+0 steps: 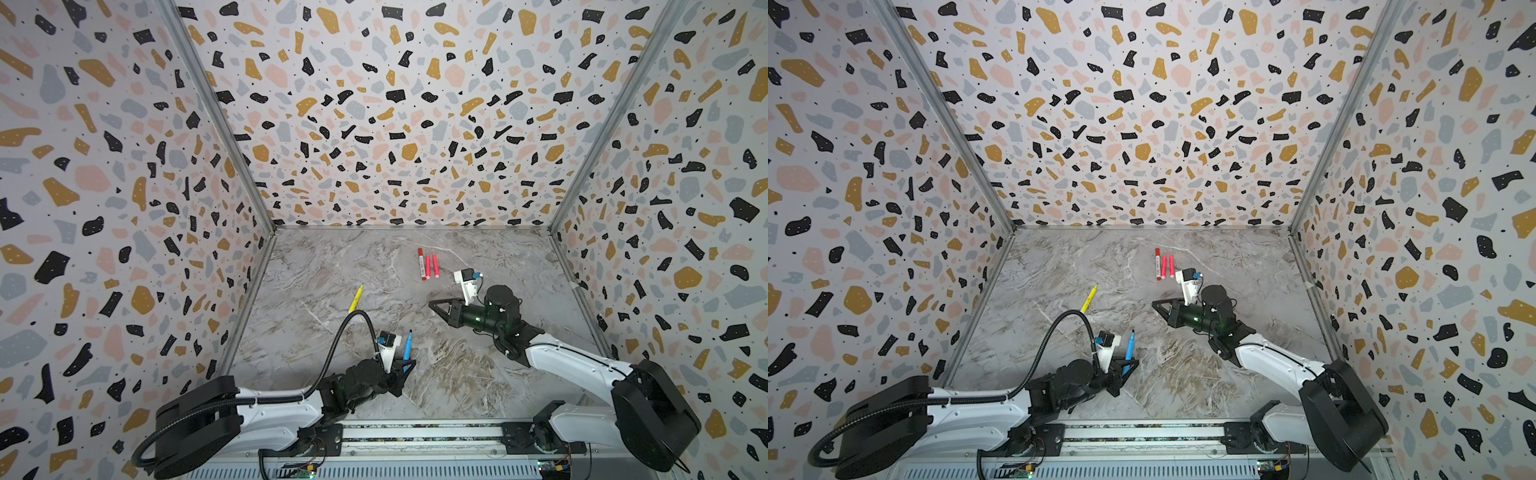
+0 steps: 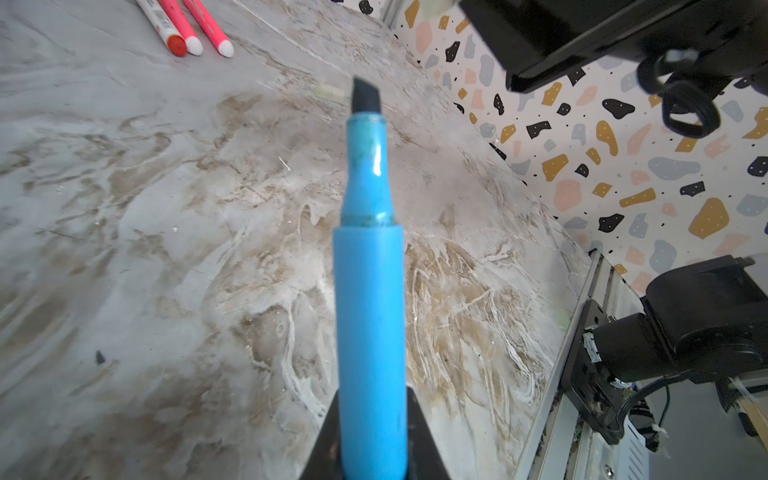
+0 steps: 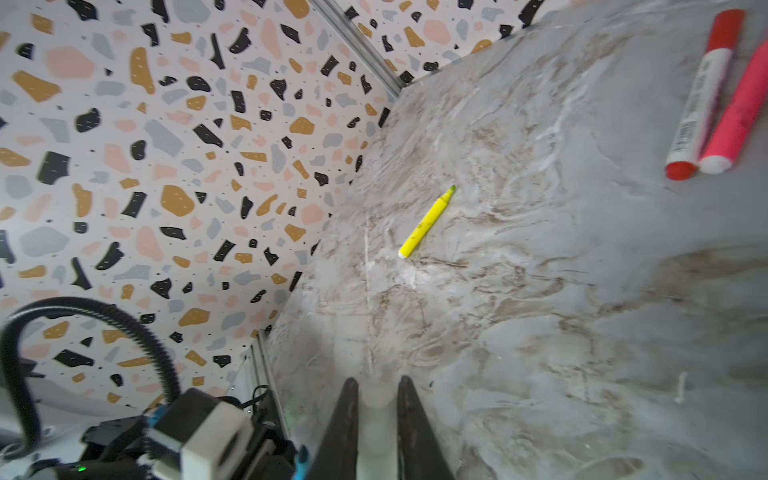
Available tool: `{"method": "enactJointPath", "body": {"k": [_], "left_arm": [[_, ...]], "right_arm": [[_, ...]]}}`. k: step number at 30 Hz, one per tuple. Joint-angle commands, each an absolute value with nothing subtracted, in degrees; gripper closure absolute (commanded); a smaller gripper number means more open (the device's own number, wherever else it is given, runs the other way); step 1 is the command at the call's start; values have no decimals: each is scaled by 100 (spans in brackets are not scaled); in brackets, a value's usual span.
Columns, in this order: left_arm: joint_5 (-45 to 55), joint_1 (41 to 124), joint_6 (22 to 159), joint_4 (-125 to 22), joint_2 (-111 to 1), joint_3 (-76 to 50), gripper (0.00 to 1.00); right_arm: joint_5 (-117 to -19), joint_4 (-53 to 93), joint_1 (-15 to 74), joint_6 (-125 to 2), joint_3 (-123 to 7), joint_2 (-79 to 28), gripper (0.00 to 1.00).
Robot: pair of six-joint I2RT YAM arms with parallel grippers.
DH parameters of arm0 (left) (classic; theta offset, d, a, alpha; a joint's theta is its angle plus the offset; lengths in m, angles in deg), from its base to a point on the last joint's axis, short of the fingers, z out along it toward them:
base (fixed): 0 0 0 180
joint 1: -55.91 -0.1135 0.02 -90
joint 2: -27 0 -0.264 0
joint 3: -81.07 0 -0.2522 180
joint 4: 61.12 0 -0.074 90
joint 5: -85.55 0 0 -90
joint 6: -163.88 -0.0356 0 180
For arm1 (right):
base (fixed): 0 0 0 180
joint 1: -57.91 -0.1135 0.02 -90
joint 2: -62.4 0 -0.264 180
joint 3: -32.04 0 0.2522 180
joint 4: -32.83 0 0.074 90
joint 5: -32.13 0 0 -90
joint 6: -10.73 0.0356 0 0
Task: Insert the pens into the pen caps
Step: 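Carry the clear cap with the right gripper toward the blue highlighter tip, then push the clear cap down onto the blue highlighter tip with the right gripper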
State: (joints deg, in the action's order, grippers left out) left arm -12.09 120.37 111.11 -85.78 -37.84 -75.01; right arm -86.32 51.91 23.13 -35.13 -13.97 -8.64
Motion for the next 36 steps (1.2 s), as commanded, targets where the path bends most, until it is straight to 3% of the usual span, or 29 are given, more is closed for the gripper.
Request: {"method": "enactJointPath", "body": {"k": [1, 13, 36], "left_arm": [[-990, 12103, 11088, -9314, -3998, -7331, 100], [-972, 12230, 11013, -9381, -4225, -7057, 100], [-1084, 12244, 11000, -9303, -4143, -6962, 100]], "right_arm": [[-8511, 6130, 2214, -3089, -1191, -522, 92], [-8245, 7372, 1828, -2482, -619, -813, 92], [-8091, 7716, 1411, -2382, -348, -1028, 92]]}}
